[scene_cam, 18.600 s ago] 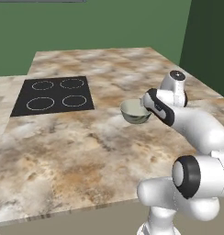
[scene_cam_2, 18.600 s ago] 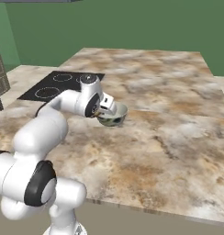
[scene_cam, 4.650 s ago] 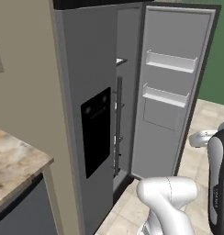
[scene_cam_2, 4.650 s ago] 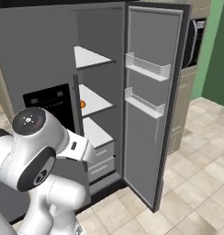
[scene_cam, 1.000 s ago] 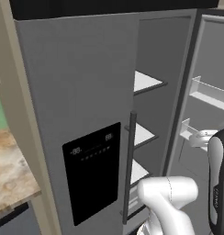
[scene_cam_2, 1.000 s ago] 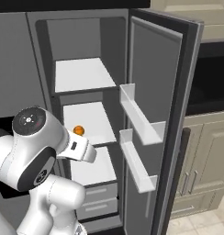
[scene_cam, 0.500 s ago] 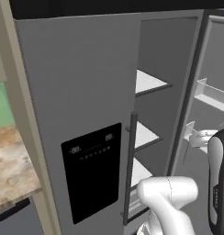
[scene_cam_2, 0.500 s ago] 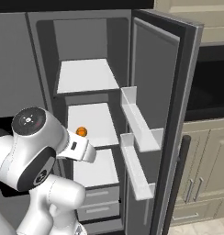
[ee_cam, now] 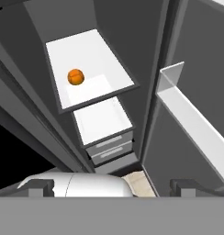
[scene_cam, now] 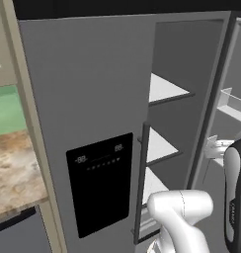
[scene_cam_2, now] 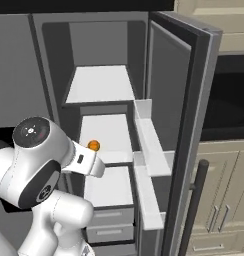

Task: Retrieve the banana and orange from the fridge and place them into the bowl on the dining table.

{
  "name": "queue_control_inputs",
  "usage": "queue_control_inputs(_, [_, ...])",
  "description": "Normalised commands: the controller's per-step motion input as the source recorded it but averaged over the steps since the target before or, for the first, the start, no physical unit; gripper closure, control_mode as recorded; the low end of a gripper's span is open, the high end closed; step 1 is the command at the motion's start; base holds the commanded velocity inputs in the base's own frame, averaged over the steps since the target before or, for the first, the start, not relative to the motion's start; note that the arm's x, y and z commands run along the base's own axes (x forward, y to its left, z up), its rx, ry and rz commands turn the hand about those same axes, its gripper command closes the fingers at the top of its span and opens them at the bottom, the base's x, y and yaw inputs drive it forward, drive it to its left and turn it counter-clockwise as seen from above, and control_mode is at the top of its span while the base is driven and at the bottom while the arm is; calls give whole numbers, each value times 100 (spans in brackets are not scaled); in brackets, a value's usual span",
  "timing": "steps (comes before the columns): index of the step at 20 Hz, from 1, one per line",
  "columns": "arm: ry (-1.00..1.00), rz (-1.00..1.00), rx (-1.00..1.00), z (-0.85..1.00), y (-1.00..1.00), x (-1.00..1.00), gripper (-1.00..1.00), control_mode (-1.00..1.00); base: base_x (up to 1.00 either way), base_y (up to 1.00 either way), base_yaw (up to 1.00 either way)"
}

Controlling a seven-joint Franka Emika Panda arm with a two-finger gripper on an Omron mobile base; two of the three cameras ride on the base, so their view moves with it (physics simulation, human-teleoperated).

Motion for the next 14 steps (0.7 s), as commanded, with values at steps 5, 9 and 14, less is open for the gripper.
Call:
queue_control_inputs(5, [0, 0, 0, 0, 0, 0, -100, 100, 57, 30, 26])
queue_control_inputs(9, [0, 0, 0, 0, 0, 0, -100, 100, 55, 32, 25])
queue_control_inputs(14, [0, 0, 0, 0, 0, 0, -100, 100, 53, 26, 26])
